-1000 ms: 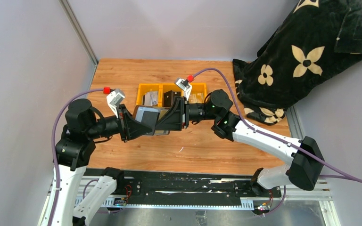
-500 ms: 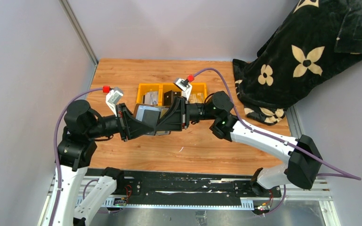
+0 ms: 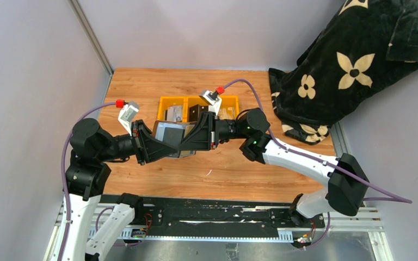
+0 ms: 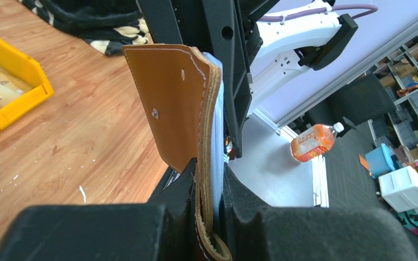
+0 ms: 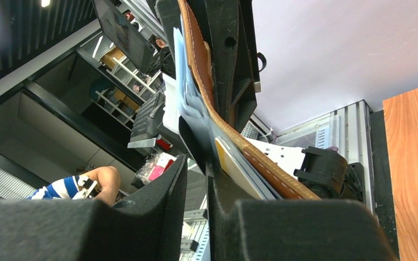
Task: Take the credit cards out of the card holder
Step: Remove the credit card from the card holder.
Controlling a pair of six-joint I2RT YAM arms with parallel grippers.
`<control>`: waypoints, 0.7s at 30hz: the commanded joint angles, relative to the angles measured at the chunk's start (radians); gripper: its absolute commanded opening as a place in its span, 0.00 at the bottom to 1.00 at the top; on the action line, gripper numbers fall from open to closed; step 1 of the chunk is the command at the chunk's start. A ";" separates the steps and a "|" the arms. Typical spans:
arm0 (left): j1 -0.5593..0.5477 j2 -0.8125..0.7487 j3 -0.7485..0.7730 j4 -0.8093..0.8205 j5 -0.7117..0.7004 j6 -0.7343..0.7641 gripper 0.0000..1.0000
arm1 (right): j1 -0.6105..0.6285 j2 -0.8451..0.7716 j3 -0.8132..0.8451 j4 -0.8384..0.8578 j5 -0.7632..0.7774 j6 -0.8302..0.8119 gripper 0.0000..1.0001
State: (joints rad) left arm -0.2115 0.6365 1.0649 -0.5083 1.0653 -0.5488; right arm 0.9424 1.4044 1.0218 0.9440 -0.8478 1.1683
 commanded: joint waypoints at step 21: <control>-0.009 0.036 0.025 0.121 0.145 -0.144 0.20 | 0.018 -0.074 -0.097 0.022 0.071 -0.026 0.00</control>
State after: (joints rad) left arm -0.2134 0.6628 1.0489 -0.4492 1.1679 -0.6590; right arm 0.9501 1.3586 0.9752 0.9562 -0.7761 1.1679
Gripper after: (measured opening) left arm 0.224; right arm 0.007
